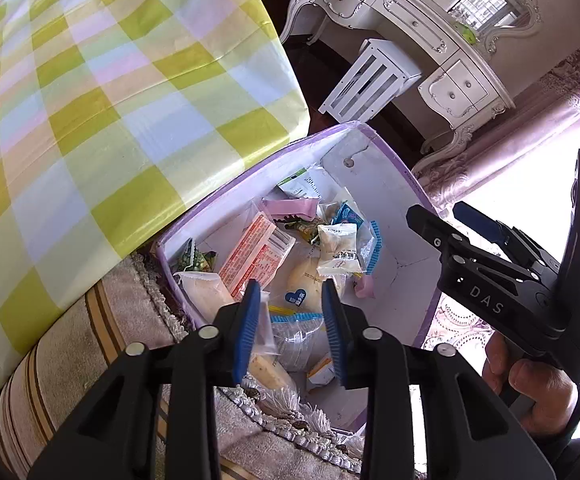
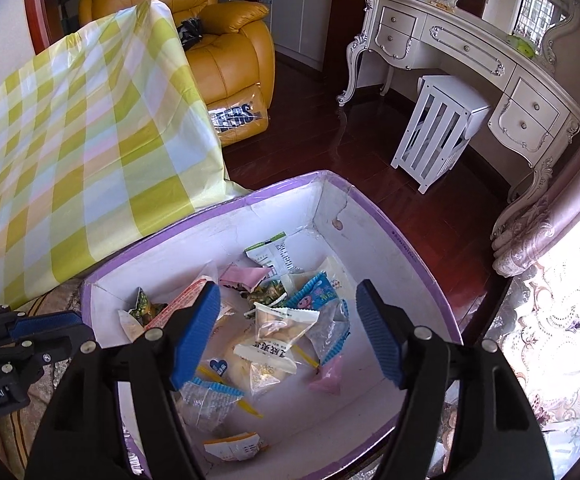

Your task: Organize snacks

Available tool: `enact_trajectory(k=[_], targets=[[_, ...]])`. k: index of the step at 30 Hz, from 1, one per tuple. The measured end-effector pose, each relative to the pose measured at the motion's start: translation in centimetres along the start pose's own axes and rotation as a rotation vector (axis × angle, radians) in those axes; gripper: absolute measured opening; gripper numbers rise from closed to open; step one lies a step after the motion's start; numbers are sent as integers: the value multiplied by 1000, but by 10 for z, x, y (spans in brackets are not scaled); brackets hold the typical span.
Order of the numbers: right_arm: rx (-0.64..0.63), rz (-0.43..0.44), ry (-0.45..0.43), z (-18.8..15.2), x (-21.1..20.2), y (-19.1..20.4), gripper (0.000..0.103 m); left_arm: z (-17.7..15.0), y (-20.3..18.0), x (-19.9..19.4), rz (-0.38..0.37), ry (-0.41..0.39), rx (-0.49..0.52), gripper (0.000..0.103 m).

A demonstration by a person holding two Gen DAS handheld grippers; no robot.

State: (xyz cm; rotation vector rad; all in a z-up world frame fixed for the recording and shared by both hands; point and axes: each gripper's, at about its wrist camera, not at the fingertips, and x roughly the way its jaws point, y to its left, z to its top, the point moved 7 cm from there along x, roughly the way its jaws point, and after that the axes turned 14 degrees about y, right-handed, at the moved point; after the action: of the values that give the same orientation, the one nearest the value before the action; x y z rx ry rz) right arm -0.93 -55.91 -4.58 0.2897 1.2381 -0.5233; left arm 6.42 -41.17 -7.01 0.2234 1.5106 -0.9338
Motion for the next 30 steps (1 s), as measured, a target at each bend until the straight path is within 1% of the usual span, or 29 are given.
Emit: enact_trajectory(k=[1,2,4,6,8,10,14,16,17,18,22,26,30], targets=[[3,0,1,-2,-2,-1,72,-4,1,-2,-1,-5,-8,43],[8,-2,1,-5,-3,-2,72,-8,1,-4,-4,-9,-14,45],[20,-11,2,-12,-7,-4,72,-19,1,-9,-4,-17,-34,53],[25,-16,6,-20,-10,-4,72,-33,1,-15,8,-31,-61,56],[24,-16,14,-31,-13,-3,72,-48,-4,-24,8,-53,-62,59],[23,-21,22,-41,-17,-1,72,-63,-7,-32,15,-77,-65,71],[24,-47,39,-59,-24,-1,72,-82,-10,-39,41,-109,-61,74],[29,-54,43,-66,-28,-2,72,-85,-13,-37,47,-117,-46,81],[34,-55,44,-68,-29,-3,72,-85,-13,-34,44,-113,-40,83],[38,-58,42,-70,-31,-4,72,-84,-14,-32,31,-109,-38,88],[58,-71,40,-71,-30,-12,72,-83,-16,-28,21,-106,-33,94],[52,-74,52,-72,-26,-12,72,-82,-17,-27,6,-109,-42,98],[47,-73,56,-72,-24,-10,73,-80,-18,-25,13,-101,-51,99]])
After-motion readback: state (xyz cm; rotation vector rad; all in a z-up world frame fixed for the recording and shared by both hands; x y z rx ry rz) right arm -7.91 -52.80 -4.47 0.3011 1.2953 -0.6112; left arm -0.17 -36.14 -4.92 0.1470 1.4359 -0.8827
